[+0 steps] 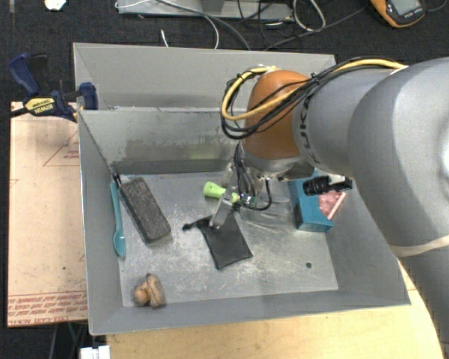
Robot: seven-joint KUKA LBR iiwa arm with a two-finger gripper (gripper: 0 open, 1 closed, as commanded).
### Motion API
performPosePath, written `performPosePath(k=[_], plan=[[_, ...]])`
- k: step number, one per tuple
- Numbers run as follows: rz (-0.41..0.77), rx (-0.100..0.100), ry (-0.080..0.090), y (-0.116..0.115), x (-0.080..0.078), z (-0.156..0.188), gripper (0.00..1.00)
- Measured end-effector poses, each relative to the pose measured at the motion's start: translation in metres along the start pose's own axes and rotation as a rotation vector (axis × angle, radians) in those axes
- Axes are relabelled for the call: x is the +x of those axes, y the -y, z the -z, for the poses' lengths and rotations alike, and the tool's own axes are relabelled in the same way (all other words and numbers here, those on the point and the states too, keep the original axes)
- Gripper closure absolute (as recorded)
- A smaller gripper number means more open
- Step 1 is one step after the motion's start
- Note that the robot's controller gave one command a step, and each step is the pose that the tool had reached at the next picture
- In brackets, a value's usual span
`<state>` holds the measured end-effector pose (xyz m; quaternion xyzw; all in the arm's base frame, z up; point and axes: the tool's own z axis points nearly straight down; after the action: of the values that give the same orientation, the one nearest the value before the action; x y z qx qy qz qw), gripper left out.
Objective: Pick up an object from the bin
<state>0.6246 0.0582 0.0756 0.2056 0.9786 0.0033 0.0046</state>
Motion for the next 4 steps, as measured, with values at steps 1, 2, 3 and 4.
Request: performPosePath(k=[1,2,3,4], plan=[[0.004,0.001,-0.010,0.006,0.017,-0.003,1.00],[0.004,0.001,-0.011,0.007,0.018,-0.002,1.00],[0.005,0.003,-0.015,0.007,0.019,0.039,1.00],[0.006,0.001,-0.010,0.006,0.017,0.083,1.00]])
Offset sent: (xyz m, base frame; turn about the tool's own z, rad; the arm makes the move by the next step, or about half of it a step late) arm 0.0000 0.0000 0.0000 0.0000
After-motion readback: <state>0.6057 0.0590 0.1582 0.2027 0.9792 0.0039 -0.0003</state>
